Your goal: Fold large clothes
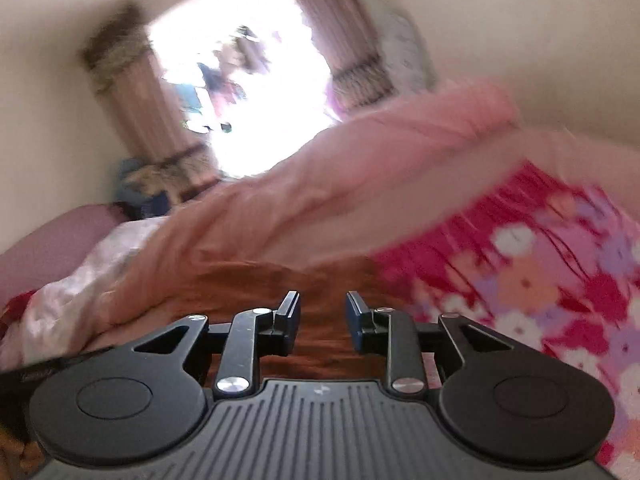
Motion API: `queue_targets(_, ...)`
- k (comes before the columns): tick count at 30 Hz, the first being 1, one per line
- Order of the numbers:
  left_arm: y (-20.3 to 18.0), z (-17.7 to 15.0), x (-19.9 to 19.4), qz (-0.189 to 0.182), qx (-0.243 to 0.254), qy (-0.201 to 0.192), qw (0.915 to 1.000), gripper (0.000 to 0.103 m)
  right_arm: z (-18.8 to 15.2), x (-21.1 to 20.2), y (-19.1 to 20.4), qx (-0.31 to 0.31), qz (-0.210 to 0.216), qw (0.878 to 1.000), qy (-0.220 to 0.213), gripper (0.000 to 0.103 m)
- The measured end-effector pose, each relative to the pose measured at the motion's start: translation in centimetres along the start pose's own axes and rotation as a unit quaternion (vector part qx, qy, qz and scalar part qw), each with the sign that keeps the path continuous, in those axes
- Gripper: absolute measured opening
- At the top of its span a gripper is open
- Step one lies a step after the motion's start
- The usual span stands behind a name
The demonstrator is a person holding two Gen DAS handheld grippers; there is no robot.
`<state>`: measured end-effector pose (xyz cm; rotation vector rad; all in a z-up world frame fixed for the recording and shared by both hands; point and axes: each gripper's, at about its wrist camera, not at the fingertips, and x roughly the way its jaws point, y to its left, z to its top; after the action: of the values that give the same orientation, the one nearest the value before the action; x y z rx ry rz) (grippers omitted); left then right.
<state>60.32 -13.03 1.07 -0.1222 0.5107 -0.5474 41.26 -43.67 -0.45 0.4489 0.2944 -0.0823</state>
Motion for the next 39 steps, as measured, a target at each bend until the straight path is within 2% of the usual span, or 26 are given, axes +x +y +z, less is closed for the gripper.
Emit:
queue_targets(1,-0.6,-0.3,-0.3,-0.003,0.009,0.002,1.0000,0.079,0.2,-0.4,0.7,-0.011,0.009,1.000,-0.001,0.028)
queue_targets(4,-1.5,-2.0,-0.1,-0.005,0.024,0.022,0.9995,0.079,-1.0,-1.1,3.4,-0.051,0.014,0.999,0.009,0.026)
queue_targets(8,-1.0,-4.7,1.3,-0.004,0.003,0.056,0.9984,0.079,-3.5,0.2,5.1,-0.099,-0.039,0.994,0.031,0.023)
queue_targets(12,-0.8,-7.1,1.7,0.012,0.018,0.043,0.9989,0.085,-5.3,1.1,4.7,-0.102,-0.072,0.991,0.049,0.014)
queue_targets(17,-0.5,-7.4,2.1,0.011,0.016,0.048,0.9986,0.086,-6.7,1.2,3.8,-0.086,-0.075,0.992,0.054,0.006)
queue_targets(24,-0.8,-6.5,1.4,0.020,0.006,0.055,0.9983,0.085,-6.9,0.9,3.8,-0.067,-0.077,0.993,0.050,0.006)
queue_targets(26,-1.0,-6.4,0.2,0.023,-0.001,0.052,0.9984,0.081,-6.6,0.3,4.2,-0.062,-0.080,0.994,0.048,0.007)
queue_targets(30,-2.0,-6.8,-2.5,0.029,0.016,0.034,0.9988,0.081,-6.2,-1.7,5.4,-0.071,-0.080,0.994,0.033,0.013)
queue_targets(33,-2.9,-7.6,-4.5,0.020,0.028,0.023,0.9991,0.082,-6.1,-3.3,6.2,-0.081,-0.075,0.994,0.017,0.016)
queue_targets(36,-3.4,-8.3,-4.8,0.018,0.037,0.029,0.9987,0.082,-6.1,-4.3,6.7,-0.088,-0.073,0.993,0.004,0.017)
queue_targets(39,-3.3,-9.3,-3.5,0.019,0.033,0.051,0.9980,0.081,-6.6,-3.8,6.4,-0.093,-0.085,0.992,0.013,0.018)
